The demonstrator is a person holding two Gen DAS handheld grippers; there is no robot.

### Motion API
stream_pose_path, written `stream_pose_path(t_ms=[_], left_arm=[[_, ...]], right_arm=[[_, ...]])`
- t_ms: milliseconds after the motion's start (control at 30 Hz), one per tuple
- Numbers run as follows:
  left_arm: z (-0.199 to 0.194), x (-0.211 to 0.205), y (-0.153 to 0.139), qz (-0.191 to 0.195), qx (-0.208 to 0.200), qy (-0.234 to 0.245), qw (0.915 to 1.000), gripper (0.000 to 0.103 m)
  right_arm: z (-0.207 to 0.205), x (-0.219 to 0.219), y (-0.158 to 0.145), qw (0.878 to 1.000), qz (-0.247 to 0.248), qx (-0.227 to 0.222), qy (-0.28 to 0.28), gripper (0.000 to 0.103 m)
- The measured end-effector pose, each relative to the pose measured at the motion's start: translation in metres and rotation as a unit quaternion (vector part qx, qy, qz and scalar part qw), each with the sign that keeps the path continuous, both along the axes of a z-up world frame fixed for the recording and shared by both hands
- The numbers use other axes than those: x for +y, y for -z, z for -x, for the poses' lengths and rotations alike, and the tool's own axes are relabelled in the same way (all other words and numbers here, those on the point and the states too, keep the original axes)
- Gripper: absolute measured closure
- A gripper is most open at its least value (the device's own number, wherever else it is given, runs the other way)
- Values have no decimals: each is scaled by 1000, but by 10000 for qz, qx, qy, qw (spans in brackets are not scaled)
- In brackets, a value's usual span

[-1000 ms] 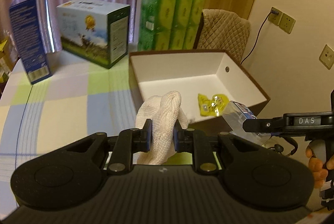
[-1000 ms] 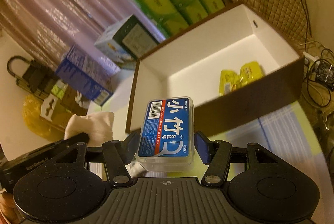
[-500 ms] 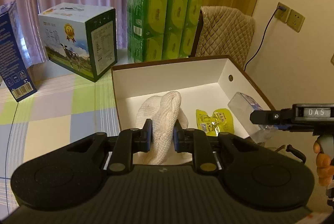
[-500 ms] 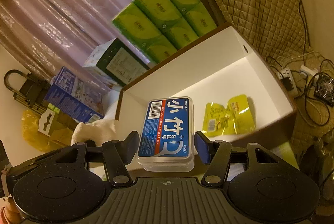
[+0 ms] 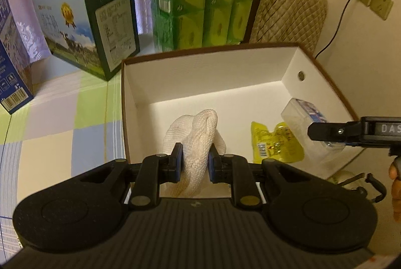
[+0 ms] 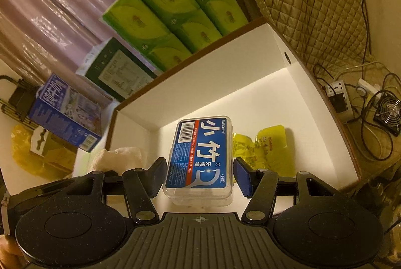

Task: Organize objects
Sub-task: 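Carry the white cloth and blue toothpick box with both tools into the brown box, then open the left tool to release the cloth while the right tool releases the toothpick box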

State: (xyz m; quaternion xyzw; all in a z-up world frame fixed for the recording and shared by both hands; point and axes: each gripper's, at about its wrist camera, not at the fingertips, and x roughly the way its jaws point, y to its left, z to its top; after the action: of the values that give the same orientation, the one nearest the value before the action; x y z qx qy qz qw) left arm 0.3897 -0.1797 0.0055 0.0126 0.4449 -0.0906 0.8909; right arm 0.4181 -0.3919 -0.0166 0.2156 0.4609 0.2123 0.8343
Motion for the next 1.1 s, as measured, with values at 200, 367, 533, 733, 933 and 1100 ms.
stream_pose_path(t_ms=[200, 367, 533, 733, 933, 1100], left_arm=[[-16, -6, 18, -126, 268, -111, 9995, 86], [-22, -9, 27, -158, 376, -111, 9991, 83], [-23, -9, 23, -162, 282, -98, 9994, 64], [-25, -6, 19, -188, 243, -117, 9995, 61], [-22, -4, 15, -187, 188, -86, 9996, 58], [-19, -1, 11, -169, 139, -79, 9997, 54]], right_arm=[[-16, 4, 12, 9999, 129, 72, -86, 48], [-26, 7, 17, 9997, 173, 108, -134, 48], [-32, 9, 19, 9995, 229, 106, -169, 48], [-38, 17, 22, 9983, 482, 54, -333, 48], [-48, 34, 28, 9946, 904, -66, -510, 47], [-65, 43, 37, 9946, 924, 65, -461, 47]])
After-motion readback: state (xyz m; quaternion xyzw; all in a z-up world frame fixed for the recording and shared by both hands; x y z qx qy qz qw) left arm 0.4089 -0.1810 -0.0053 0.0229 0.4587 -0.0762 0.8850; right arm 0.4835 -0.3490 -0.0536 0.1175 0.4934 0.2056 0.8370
